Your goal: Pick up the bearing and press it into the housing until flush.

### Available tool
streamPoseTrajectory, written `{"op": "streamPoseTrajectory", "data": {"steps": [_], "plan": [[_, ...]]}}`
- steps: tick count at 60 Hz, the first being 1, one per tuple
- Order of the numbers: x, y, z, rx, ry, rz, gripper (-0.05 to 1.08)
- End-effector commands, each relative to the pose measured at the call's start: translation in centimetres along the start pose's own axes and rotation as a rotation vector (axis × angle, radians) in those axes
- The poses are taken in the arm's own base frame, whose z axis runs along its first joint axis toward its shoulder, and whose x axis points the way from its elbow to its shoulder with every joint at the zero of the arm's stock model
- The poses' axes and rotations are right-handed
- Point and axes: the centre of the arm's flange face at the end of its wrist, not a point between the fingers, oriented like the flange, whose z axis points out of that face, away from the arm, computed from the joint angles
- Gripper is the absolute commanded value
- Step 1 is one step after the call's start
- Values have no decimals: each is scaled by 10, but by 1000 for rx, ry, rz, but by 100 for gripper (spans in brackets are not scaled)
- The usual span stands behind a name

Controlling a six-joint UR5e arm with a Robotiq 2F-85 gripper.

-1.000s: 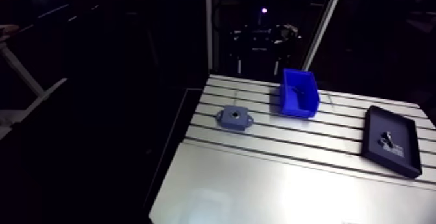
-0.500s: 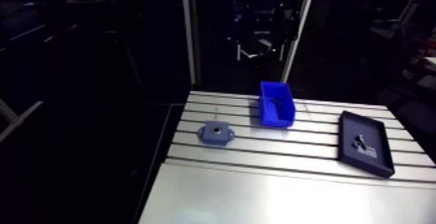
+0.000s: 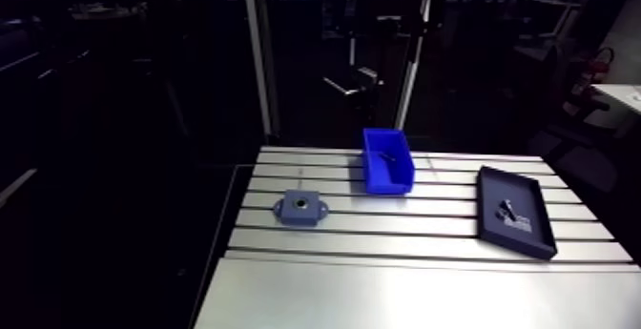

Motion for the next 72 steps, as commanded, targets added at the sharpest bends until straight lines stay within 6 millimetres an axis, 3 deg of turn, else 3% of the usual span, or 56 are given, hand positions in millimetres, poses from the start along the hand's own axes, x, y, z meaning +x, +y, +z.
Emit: {"op": "streamPoseTrajectory", "data": {"steps": [1,24,72], "plan": [[-4,1,-9,2,16,-9,0],[-19,3,-20,-1,33,-13,0],[-17,31,-17,-2,28,37,0]]}}
